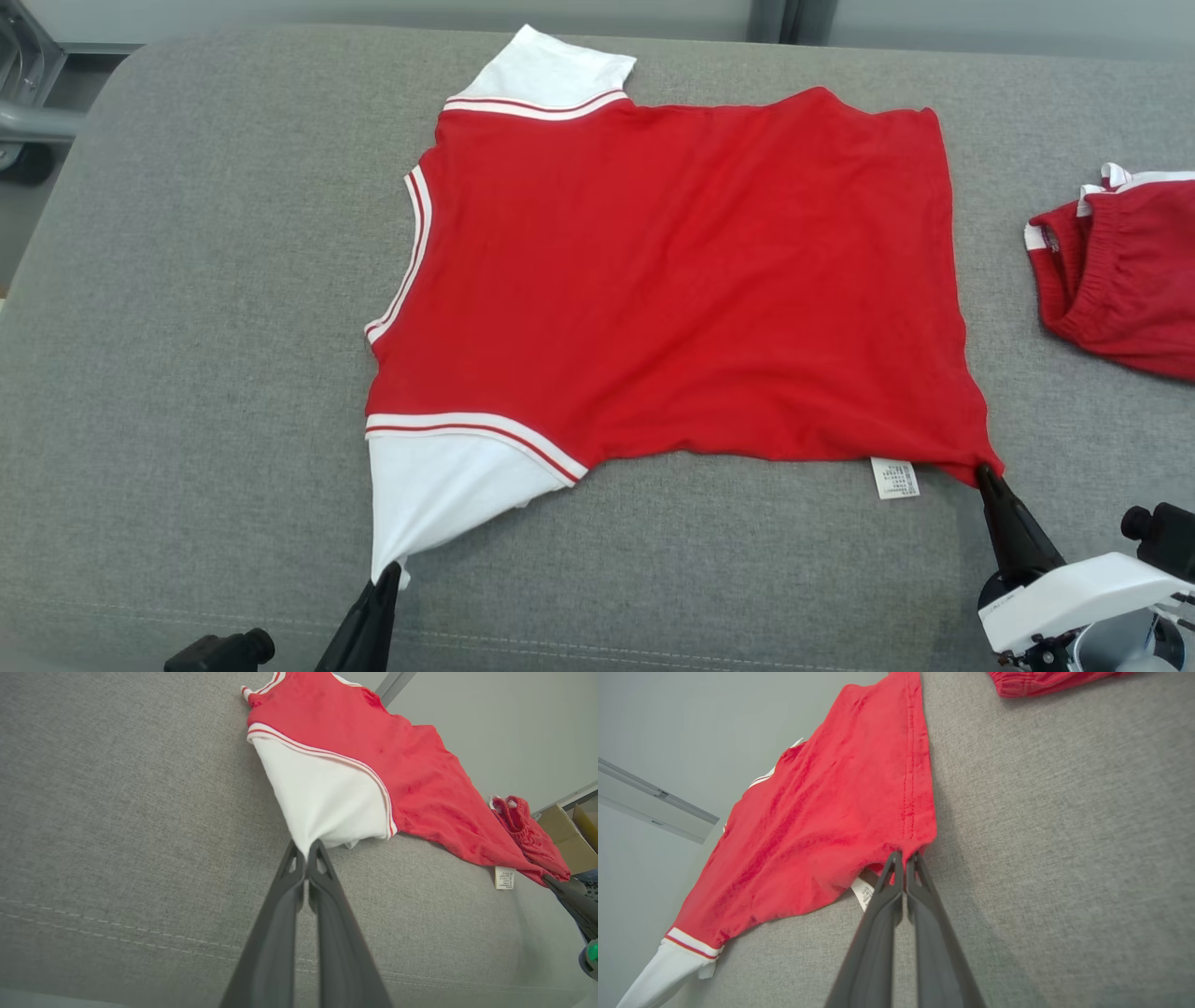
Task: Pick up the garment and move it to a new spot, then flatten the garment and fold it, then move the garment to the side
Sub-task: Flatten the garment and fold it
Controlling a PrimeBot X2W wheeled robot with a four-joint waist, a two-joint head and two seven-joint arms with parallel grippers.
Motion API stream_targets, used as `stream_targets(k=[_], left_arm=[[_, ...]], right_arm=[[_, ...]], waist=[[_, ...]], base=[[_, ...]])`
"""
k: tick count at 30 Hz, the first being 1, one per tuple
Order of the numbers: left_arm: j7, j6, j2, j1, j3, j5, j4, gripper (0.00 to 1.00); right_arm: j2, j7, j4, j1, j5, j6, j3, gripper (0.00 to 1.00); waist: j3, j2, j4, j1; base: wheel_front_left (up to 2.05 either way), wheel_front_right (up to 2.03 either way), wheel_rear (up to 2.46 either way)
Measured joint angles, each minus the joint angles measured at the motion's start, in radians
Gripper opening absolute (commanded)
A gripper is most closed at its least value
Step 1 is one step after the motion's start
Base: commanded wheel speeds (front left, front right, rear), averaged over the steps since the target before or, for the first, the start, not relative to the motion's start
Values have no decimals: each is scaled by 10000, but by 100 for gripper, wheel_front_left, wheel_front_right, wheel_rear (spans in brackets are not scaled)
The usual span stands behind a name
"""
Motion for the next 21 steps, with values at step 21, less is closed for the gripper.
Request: stream_targets(k=[21], left_arm=[[1252, 132, 472, 271, -12, -959, -1678, 0]], right_arm=[[-247, 2, -1808, 805, 25, -267, -332, 0]], waist=[[-366, 0, -176, 0]], base=[[0, 0, 0]])
